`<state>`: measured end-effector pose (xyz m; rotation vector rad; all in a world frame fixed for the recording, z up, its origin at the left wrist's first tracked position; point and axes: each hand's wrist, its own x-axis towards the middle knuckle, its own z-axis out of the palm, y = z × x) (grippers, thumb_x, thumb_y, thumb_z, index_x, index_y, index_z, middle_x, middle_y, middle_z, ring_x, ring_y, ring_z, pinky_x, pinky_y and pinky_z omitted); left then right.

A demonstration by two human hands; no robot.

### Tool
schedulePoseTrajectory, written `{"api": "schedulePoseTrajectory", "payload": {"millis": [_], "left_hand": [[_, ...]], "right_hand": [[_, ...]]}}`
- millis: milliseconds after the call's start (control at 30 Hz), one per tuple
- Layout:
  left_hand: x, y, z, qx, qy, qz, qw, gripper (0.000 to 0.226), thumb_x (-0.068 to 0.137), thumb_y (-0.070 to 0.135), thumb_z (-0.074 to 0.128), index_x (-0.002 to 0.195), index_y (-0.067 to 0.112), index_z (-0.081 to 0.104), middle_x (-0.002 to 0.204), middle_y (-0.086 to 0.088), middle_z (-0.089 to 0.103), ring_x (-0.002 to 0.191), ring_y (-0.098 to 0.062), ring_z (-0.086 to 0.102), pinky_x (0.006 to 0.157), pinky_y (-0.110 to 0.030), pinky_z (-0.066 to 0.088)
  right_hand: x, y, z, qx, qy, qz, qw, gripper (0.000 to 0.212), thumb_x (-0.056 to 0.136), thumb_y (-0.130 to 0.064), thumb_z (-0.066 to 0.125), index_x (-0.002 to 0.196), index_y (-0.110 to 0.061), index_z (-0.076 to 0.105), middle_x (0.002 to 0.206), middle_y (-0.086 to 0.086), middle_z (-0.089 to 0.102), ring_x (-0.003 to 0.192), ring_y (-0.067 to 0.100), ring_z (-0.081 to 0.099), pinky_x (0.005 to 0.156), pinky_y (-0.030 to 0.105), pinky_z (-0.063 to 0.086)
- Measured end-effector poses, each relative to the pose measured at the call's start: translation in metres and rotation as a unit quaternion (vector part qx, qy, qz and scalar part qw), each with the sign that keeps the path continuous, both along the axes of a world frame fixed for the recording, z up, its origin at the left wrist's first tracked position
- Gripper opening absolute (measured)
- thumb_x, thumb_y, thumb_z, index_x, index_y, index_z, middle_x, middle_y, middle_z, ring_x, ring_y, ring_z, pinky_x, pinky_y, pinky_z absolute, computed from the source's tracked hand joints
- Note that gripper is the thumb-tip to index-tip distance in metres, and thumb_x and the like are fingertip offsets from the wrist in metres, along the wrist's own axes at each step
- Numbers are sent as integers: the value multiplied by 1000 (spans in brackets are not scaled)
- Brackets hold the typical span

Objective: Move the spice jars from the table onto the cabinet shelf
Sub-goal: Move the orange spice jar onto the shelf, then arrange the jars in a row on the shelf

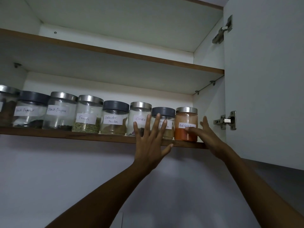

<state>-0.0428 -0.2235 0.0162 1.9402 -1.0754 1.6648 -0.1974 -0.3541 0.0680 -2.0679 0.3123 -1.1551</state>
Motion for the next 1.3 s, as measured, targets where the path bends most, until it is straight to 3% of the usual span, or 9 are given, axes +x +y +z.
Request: {"api": "schedulePoseTrajectory", "payload": {"millis": [67, 133, 233, 333, 733, 967, 1067, 1167, 1300], "left_hand": [[2, 11, 0, 2, -24, -13, 1000, 79, 85, 67, 21, 149, 21, 15, 157, -11, 10, 144, -33, 7, 109, -64, 3], [6, 28, 5, 17, -66, -4, 998, 77, 86, 64, 26, 148, 20, 21, 157, -12, 15, 144, -32, 8, 111, -61, 0], [18, 62, 13, 42, -103, 14, 994, 71, 86, 59, 29, 145, 20, 31, 154, -11, 24, 144, -32, 12, 111, -61, 3], [35, 98, 16, 48, -103, 24, 993, 66, 86, 55, 31, 142, 20, 37, 152, -10, 30, 143, -32, 19, 110, -61, 8], [146, 302, 25, 50, -90, 73, 992, 49, 86, 48, 37, 121, 20, 57, 138, -9, 49, 133, -31, 39, 110, -55, 15], [201, 407, 27, 10, -25, 30, 999, 38, 84, 38, 40, 106, 16, 62, 131, -10, 53, 129, -32, 40, 96, -46, 40], [220, 440, 27, 0, 13, 33, 999, 37, 82, 33, 47, 111, 13, 61, 129, -11, 54, 124, -33, 45, 89, -46, 46], [231, 462, 34, 4, 33, 19, 999, 46, 78, 19, 65, 122, 8, 55, 134, -18, 48, 122, -35, 45, 92, -51, 45], [237, 482, 67, 75, 82, 81, 991, 80, 77, 32, 71, 142, 10, 30, 154, -17, 15, 141, -31, 18, 114, -45, 19]], "right_hand": [[8, 8, -10, -115, -34, -120, 986, 97, 85, -40, 63, 148, -18, -8, 157, 3, -5, 144, 24, 3, 114, 42, 12], [20, 18, -19, -239, -56, -216, 945, 99, 77, -57, 56, 148, -17, -1, 157, 5, -3, 143, 24, 1, 114, 47, 8], [39, 37, -27, -352, -61, -262, 897, 94, 72, -66, 37, 148, -16, 13, 156, 8, 8, 143, 24, 5, 113, 52, 8], [58, 64, -29, -411, -53, -277, 867, 86, 78, -63, 34, 147, -15, 15, 156, 8, 12, 143, 24, 6, 114, 53, 6], [174, 233, -16, -461, -23, -250, 851, 73, 74, -57, 39, 135, -16, 40, 144, 15, 36, 129, 37, 35, 103, 57, 27], [243, 323, -18, -486, -54, -235, 840, 67, 75, -55, 49, 131, -20, 39, 141, 15, 38, 127, 38, 38, 101, 57, 29], [267, 355, -22, -495, -55, -228, 836, 66, 74, -55, 49, 130, -20, 42, 140, 15, 40, 126, 37, 39, 100, 57, 30], [286, 380, -22, -507, -67, -210, 833, 68, 72, -50, 56, 130, -18, 41, 141, 15, 40, 128, 33, 34, 103, 58, 24], [303, 416, 2, -532, -54, -185, 825, 84, 77, -53, 56, 143, -9, 27, 151, 14, 24, 140, 27, 19, 110, 57, -2]]}}
